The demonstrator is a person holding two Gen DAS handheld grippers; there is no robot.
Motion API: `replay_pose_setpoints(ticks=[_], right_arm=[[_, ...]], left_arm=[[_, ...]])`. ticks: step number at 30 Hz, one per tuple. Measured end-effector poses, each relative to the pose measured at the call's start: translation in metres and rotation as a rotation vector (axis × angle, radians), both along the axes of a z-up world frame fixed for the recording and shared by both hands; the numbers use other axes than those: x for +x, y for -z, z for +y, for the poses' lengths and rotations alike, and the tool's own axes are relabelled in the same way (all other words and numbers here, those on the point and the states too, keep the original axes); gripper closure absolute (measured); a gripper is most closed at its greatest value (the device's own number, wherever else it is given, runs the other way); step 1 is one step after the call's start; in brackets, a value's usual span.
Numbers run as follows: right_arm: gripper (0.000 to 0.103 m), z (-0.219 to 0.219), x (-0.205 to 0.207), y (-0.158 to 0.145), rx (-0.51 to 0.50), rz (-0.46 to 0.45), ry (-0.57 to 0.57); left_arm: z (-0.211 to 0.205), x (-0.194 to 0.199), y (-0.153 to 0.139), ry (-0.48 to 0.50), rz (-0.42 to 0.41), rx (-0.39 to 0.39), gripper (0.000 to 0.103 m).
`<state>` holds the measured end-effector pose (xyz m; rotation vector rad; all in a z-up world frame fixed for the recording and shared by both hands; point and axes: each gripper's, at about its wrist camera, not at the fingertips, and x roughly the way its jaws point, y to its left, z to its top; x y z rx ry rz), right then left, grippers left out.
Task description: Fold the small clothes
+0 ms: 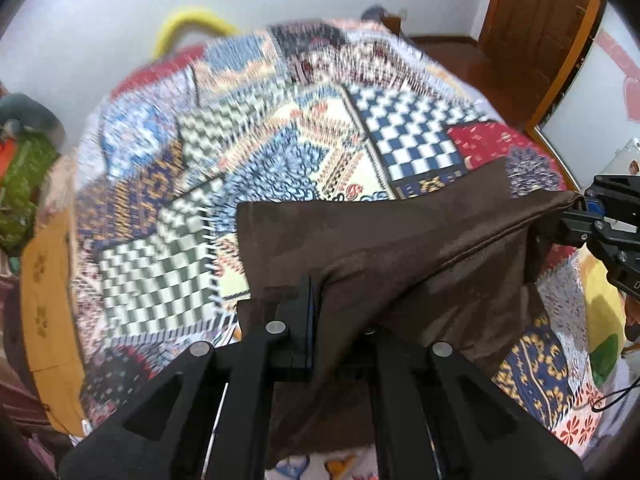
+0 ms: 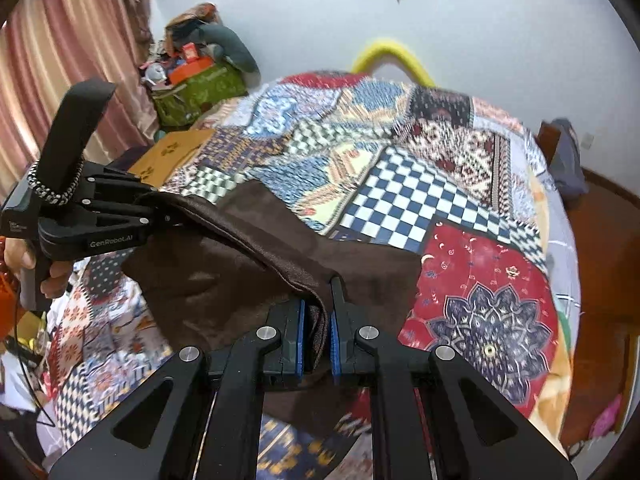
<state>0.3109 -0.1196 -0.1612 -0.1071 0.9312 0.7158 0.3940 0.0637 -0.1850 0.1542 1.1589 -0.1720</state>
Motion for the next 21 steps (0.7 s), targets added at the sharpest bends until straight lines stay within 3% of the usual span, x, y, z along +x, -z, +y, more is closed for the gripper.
replay_pose_setpoints(ticks=[3, 6, 8, 11, 14, 17, 21], right_arm=[[0.094, 0.003, 0.02, 0.014, -0.003, 0.045, 0.001], [0.09, 0.003, 0.033, 0.019, 0.007, 0.061, 0.002], [0.09, 0.001, 0.039, 0.018, 0.019, 0.065, 0.012], [0.087, -0.002, 0.043, 0.014, 0.03, 0.041, 0.038], [0.077, -0.008, 0.044, 0.008, 0.032, 0.001, 0.089], [0.066, -0.015, 0.039, 0.002, 0.04, -0.025, 0.114], [0.06, -0.02, 0.024, 0.003, 0.035, -0.037, 0.109]], left_arm=[[0.004, 0.023, 0.019, 0.009, 0.039, -0.001, 0.097], [0.008, 0.038, 0.027, 0.015, 0.051, -0.001, 0.084], [0.012, 0.044, 0.024, 0.005, 0.024, 0.003, 0.065], [0.022, 0.046, 0.01, -0.021, -0.052, 0.005, 0.052], [0.037, 0.043, -0.005, -0.082, -0.109, -0.02, 0.043], [0.053, 0.03, -0.01, -0.115, -0.103, -0.087, 0.041], [0.06, 0.01, 0.002, -0.125, -0.053, -0.099, 0.042]])
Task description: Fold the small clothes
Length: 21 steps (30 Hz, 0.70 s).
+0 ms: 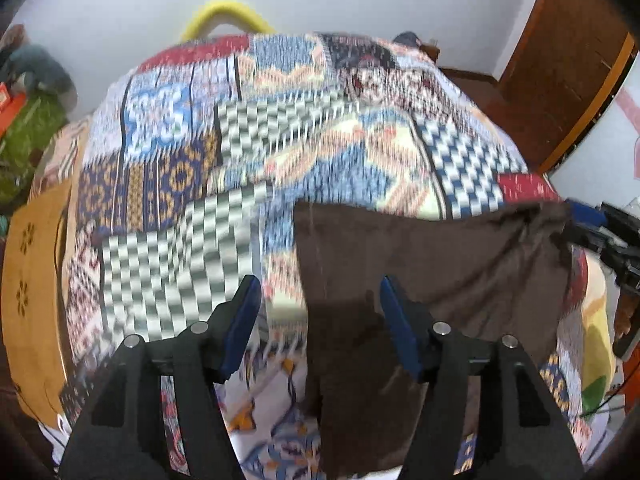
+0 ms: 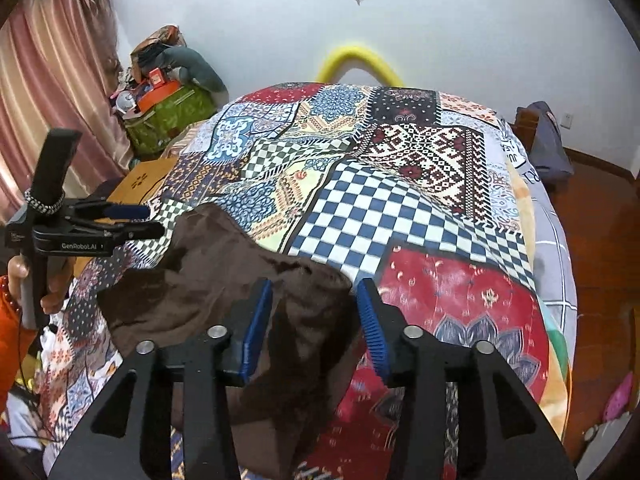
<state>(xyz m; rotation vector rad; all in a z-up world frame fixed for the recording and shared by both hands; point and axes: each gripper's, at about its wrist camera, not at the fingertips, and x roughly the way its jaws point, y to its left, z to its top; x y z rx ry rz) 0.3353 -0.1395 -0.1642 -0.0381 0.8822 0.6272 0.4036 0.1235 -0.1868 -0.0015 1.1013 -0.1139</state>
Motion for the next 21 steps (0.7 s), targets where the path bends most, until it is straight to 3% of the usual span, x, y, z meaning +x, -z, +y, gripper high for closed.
replay_pose_setpoints(ticks=[4, 7, 9, 10, 17, 21], right_arm=[[0.06, -0.003, -0.017, 0.012, 0.0, 0.033, -0.005], [0.06, -0.006, -0.023, 0.02, 0.007, 0.062, 0.002], [0.06, -0.007, -0.024, 0.024, 0.017, 0.065, 0.009], [0.06, -0.009, -0.023, 0.025, 0.026, 0.072, 0.018], [0.06, -0.01, -0.022, 0.021, 0.042, 0.037, 0.049], [0.06, -0.007, -0.019, 0.023, 0.029, 0.018, 0.055]], left_arm=[[0.001, -0.024, 0.018, -0.011, 0.037, -0.012, 0.043], [-0.004, -0.039, 0.025, 0.028, 0.062, -0.06, 0.08], [-0.009, -0.044, 0.027, 0.04, 0.067, -0.049, 0.087], [-0.013, -0.045, 0.026, 0.044, 0.057, -0.027, 0.095], [-0.024, -0.042, -0.018, 0.022, -0.137, 0.067, 0.095], [-0.026, -0.017, -0.015, 0.004, -0.154, 0.104, 0.095]])
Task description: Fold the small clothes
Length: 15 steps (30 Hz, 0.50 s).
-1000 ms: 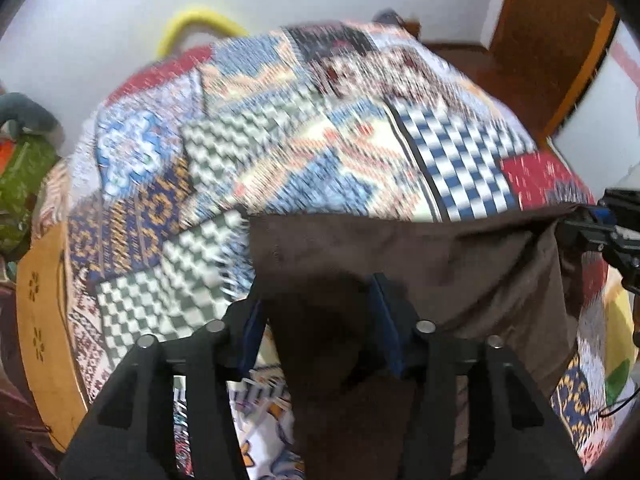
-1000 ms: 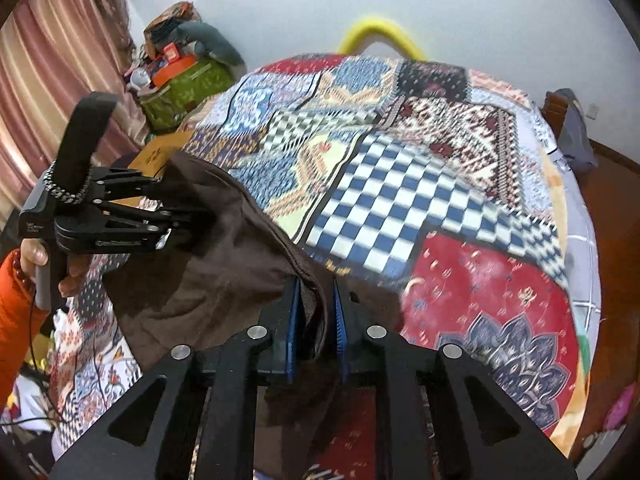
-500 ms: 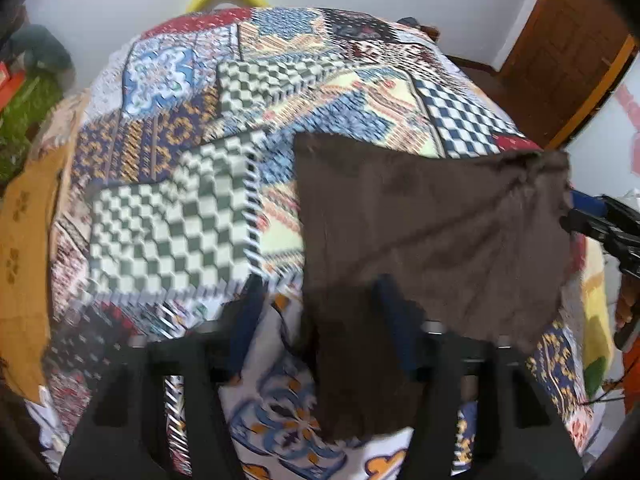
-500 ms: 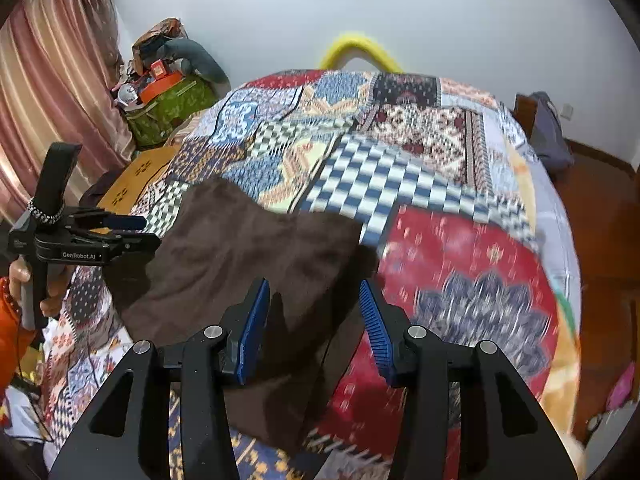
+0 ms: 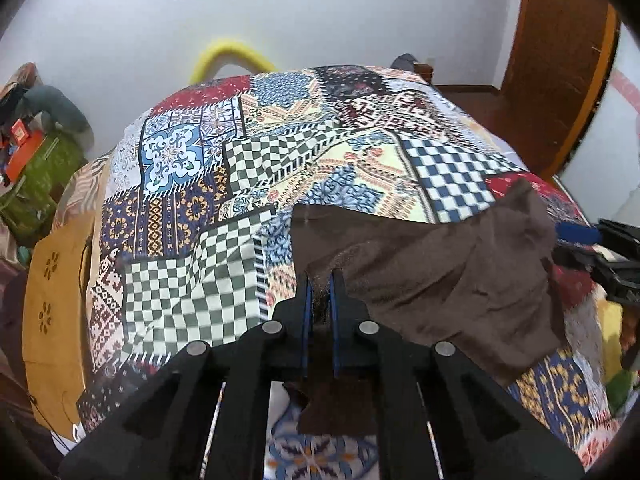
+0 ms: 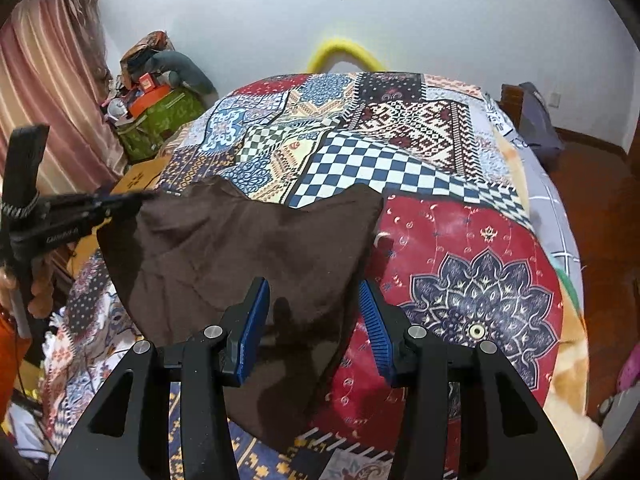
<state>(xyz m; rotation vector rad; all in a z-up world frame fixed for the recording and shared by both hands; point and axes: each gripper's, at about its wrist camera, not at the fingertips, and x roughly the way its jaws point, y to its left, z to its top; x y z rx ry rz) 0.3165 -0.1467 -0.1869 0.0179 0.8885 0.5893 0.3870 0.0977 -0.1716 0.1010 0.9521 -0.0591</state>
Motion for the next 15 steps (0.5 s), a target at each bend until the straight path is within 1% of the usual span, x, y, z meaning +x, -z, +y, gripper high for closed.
replay_pose_setpoints(ticks=[4, 5, 6, 7, 8, 9, 10, 11, 13, 15], right_arm=[[0.06, 0.0, 0.003, 0.008, 0.009, 0.031, 0.014], [0.06, 0.0, 0.003, 0.009, 0.007, 0.038, 0.018], [0.06, 0.0, 0.004, 0.012, 0.005, 0.045, 0.019], [0.06, 0.0, 0.005, 0.014, 0.005, 0.055, 0.021], [0.059, 0.0, 0.006, 0.017, 0.007, 0.063, 0.024], [0.055, -0.001, 0.008, 0.021, 0.009, 0.076, 0.03], [0.052, -0.002, 0.009, 0.023, 0.013, 0.085, 0.038], [0.047, -0.002, 0.008, 0.025, 0.018, 0.089, 0.043], [0.047, -0.004, 0.008, 0.028, 0.034, 0.09, 0.047], [0.046, -0.004, 0.008, 0.028, 0.042, 0.09, 0.049]], left_arm=[[0.006, 0.021, 0.029, -0.024, 0.056, 0.005, 0.094], [0.008, 0.021, 0.034, -0.031, 0.064, 0.002, 0.088], [0.01, 0.023, 0.039, -0.038, 0.077, -0.01, 0.085], [0.013, 0.024, 0.042, -0.047, 0.084, -0.018, 0.073], [0.017, 0.024, 0.044, -0.069, 0.083, -0.024, 0.057], [0.02, 0.023, 0.045, -0.087, 0.075, -0.025, 0.049], [0.025, 0.022, 0.045, -0.106, 0.063, -0.031, 0.038], [0.03, 0.022, 0.045, -0.117, 0.061, -0.054, 0.035], [0.043, 0.024, 0.049, -0.126, 0.101, -0.152, 0.036], [0.051, 0.024, 0.052, -0.138, 0.126, -0.228, 0.036]])
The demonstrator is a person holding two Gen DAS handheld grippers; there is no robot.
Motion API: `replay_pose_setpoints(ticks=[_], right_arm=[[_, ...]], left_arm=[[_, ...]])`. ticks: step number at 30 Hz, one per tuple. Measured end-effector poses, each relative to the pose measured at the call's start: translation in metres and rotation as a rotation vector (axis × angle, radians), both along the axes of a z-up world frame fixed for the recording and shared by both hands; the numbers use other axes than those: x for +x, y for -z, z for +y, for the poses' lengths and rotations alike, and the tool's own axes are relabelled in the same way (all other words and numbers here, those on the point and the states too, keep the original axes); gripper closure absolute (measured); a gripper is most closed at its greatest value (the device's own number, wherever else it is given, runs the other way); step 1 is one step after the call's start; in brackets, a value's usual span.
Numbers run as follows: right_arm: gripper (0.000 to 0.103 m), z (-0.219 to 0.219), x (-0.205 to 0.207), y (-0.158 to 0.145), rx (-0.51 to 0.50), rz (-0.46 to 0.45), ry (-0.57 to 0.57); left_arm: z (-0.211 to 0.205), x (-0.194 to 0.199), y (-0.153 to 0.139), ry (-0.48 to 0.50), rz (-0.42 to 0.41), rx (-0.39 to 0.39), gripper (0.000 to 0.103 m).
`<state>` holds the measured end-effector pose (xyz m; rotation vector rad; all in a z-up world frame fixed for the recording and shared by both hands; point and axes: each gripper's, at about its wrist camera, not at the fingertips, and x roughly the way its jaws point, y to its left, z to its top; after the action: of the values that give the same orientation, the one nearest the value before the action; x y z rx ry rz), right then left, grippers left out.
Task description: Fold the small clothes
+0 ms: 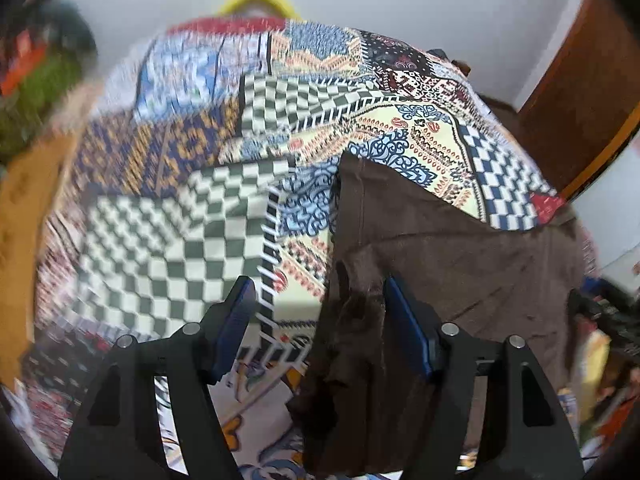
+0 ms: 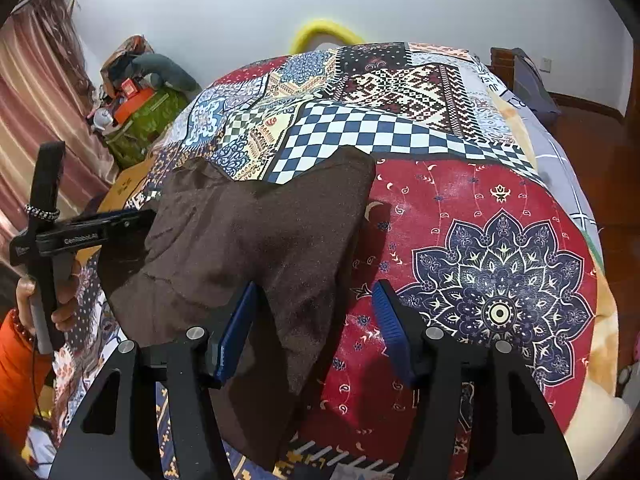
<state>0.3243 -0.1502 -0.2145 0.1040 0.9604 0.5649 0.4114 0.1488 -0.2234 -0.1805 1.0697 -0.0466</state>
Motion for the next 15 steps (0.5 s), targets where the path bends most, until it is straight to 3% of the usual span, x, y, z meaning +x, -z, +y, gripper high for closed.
replay_pose_setpoints(ticks=[3, 9, 12, 15], right_arm=[[0.046, 0.002, 0.001, -0.001, 0.019, 0.008, -0.014], [0.046, 0.01, 0.0, 0.001, 0.029, 0.0, -0.04], [0.045, 0.014, 0.002, 0.004, 0.041, 0.002, -0.043], [0.052, 0.017, 0.003, 0.006, 0.047, 0.004, -0.047]], left_arm=[[0.006, -0.003, -0.002, -0.002, -0.01, -0.095, 0.036], [-0.015, -0.003, 0.006, 0.061, 0.014, -0.075, 0.035], [-0.025, 0.0, 0.011, 0.093, 0.026, -0.103, 0.035], [-0.029, 0.009, 0.014, 0.105, 0.04, -0.136, 0.035]])
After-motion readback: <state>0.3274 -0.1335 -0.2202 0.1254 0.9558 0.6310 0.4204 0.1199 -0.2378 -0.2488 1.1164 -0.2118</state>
